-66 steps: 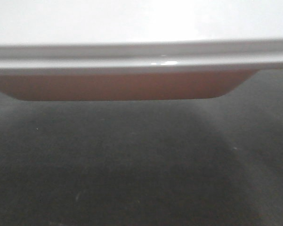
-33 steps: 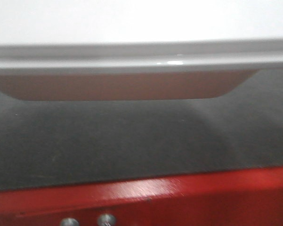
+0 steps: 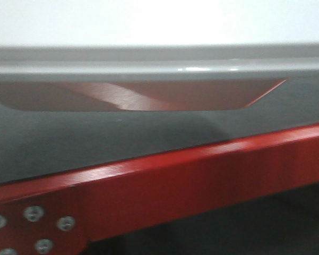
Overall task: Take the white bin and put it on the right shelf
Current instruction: 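Hold the bin raised with both grippers while the base turns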
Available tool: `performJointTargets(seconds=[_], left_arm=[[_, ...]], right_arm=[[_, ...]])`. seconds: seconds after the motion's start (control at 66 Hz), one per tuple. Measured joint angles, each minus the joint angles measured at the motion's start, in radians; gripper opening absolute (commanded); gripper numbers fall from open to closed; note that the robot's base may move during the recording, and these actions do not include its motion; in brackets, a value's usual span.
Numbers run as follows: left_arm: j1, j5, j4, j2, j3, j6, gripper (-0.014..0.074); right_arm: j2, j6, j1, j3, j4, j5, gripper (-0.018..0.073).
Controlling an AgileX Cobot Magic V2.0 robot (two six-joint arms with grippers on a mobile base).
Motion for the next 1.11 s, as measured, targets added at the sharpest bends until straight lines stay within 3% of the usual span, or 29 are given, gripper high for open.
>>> performJointTargets(seconds=[1.105], left_arm=[[0.0,-0.002,0.002,-0.004,0.0,-0.001,0.0283]], right_arm=[[0.0,-0.001,0.0,0.0,0.002,0.0,0.0423]])
